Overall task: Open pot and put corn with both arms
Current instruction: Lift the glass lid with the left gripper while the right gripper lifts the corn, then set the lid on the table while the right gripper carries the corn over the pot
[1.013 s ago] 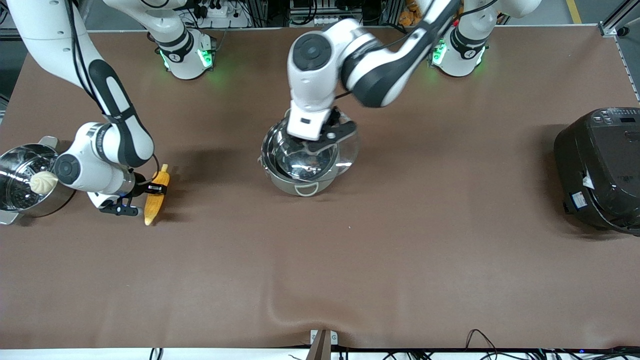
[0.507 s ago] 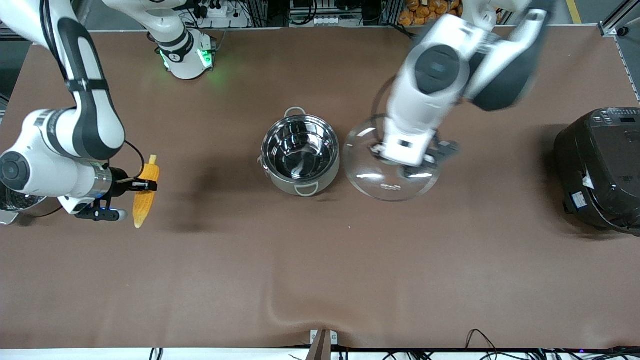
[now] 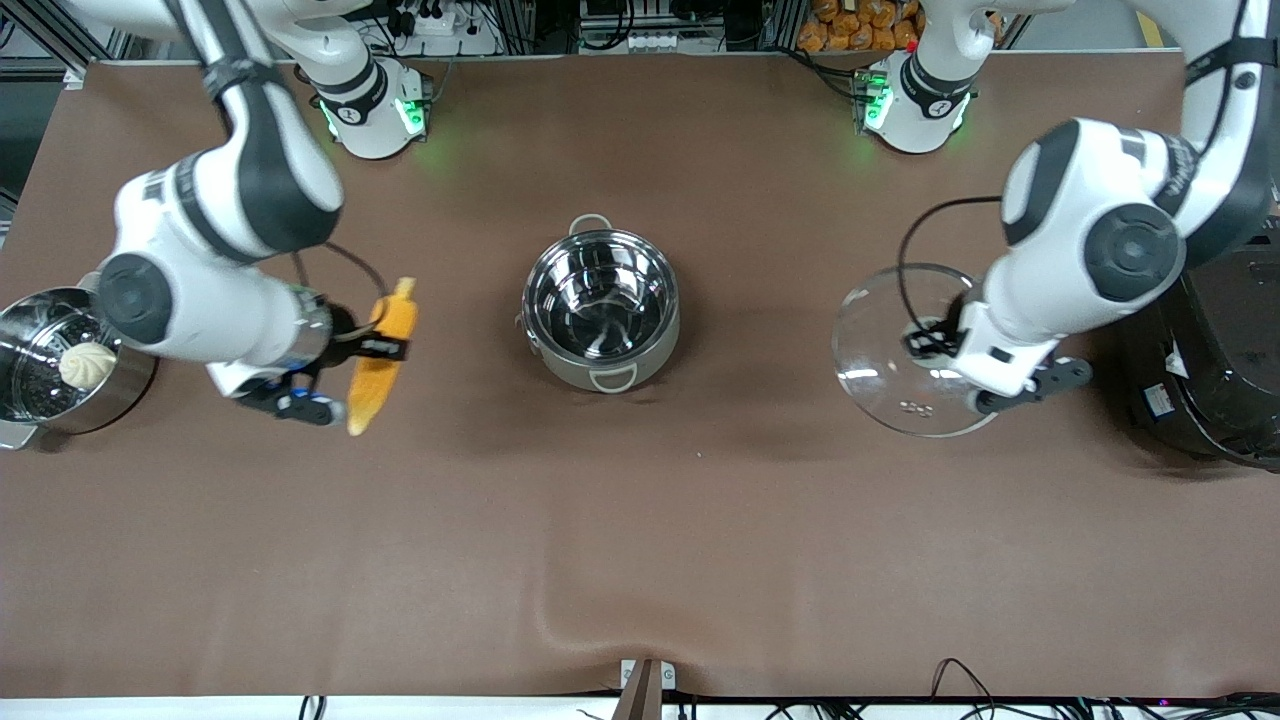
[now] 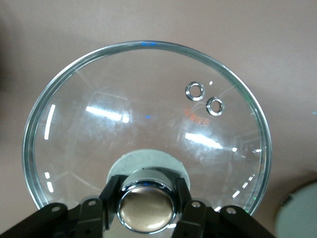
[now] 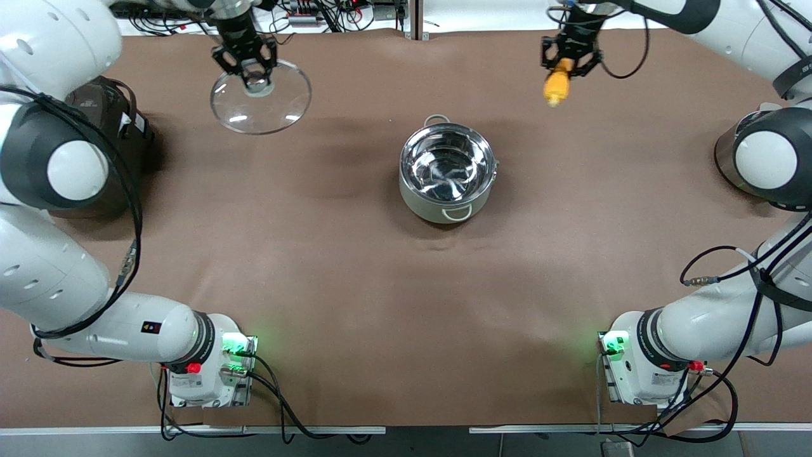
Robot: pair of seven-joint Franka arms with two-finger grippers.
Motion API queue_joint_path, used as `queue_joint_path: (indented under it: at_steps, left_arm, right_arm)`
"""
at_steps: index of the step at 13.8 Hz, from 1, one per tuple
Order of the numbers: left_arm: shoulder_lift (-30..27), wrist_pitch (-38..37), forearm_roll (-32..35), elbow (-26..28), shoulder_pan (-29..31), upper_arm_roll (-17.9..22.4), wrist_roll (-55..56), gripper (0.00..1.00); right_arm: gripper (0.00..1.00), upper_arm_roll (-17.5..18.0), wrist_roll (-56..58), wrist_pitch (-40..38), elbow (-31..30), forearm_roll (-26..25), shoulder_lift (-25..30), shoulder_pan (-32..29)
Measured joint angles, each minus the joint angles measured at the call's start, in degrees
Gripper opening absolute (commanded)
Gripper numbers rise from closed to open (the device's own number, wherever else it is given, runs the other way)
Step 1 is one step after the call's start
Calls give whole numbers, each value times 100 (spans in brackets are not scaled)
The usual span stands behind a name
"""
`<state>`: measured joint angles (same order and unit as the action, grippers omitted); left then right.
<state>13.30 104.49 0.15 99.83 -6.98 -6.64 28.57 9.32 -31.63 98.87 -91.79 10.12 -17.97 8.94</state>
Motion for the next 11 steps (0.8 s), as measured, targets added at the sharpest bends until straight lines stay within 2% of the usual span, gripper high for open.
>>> queue_joint_path:
  at_steps: [4,6,11]
  left_arm:
    - [-180,986,0,1160,292,-7,-429,0]
    - [-185,1651,0,1678,413,-11,-629,0]
    - [-170,3303,0,2948,742,-12,-1134,0]
  right_arm:
    - [34,724,-1026,14,81,-79,0,12]
    - [34,1048,-1557,165,77,-363,-5,93]
    - [35,1189,-2494,642,26,-628,-145,725]
